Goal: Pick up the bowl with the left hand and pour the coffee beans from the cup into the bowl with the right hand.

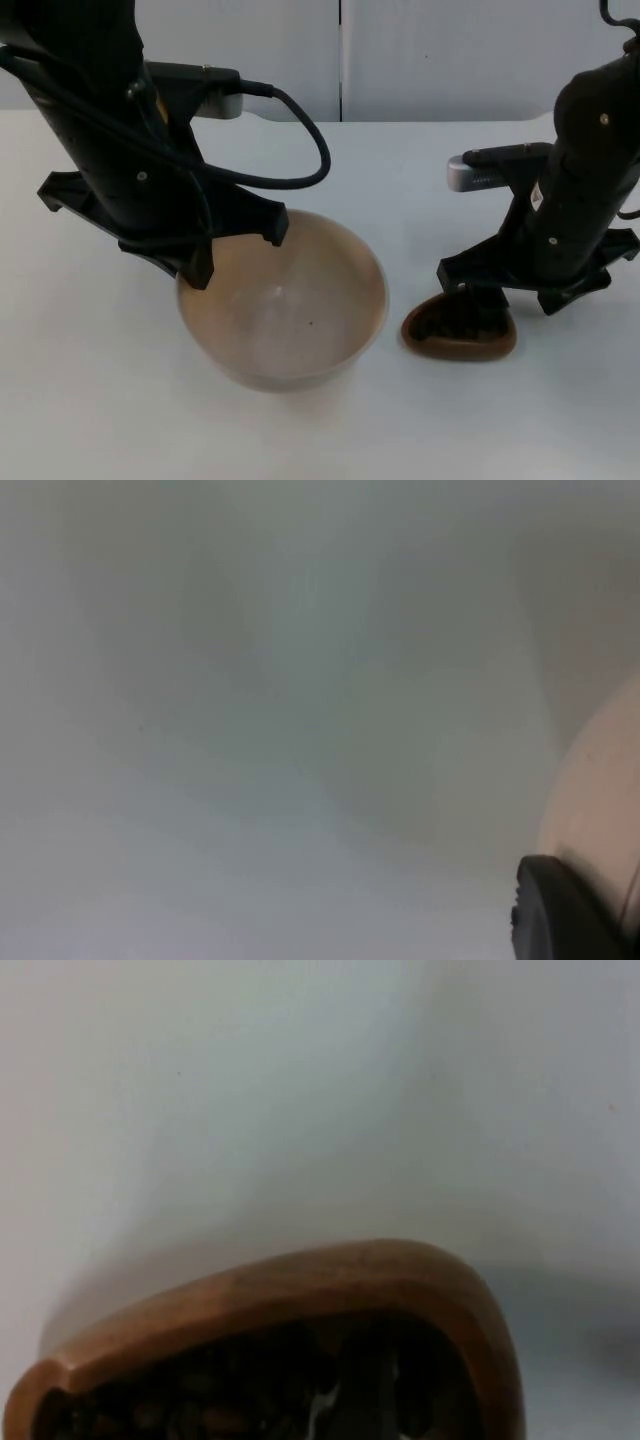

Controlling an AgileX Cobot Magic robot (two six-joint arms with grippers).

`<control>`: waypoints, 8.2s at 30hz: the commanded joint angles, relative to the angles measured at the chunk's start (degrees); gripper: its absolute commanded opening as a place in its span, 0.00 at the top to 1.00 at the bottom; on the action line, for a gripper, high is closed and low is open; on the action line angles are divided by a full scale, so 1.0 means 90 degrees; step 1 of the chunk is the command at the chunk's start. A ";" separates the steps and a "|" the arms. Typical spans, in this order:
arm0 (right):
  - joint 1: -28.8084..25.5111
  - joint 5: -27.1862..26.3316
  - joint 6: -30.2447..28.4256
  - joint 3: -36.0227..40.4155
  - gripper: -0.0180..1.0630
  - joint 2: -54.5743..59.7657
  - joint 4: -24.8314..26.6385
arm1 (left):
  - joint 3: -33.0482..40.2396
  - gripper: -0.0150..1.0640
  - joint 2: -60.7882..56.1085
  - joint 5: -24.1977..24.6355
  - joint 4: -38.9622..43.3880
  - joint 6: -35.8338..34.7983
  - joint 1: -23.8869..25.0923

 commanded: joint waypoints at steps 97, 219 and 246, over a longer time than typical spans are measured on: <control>-0.0223 0.2866 -0.1598 -0.0857 0.98 -0.3313 0.1368 | 0.0012 0.99 -0.0075 -0.0069 -0.0649 -0.0029 -0.0030; 0.4303 0.4380 -0.1400 -0.1715 0.98 -0.2133 -0.5821 | 0.0000 0.99 0.0075 -0.0260 -0.0848 -0.0029 -0.0795; 0.4362 0.4380 -0.1599 -0.1715 0.98 -0.1856 -0.5823 | 0.0000 0.99 0.0075 -0.0217 -0.0835 -0.0029 -0.0795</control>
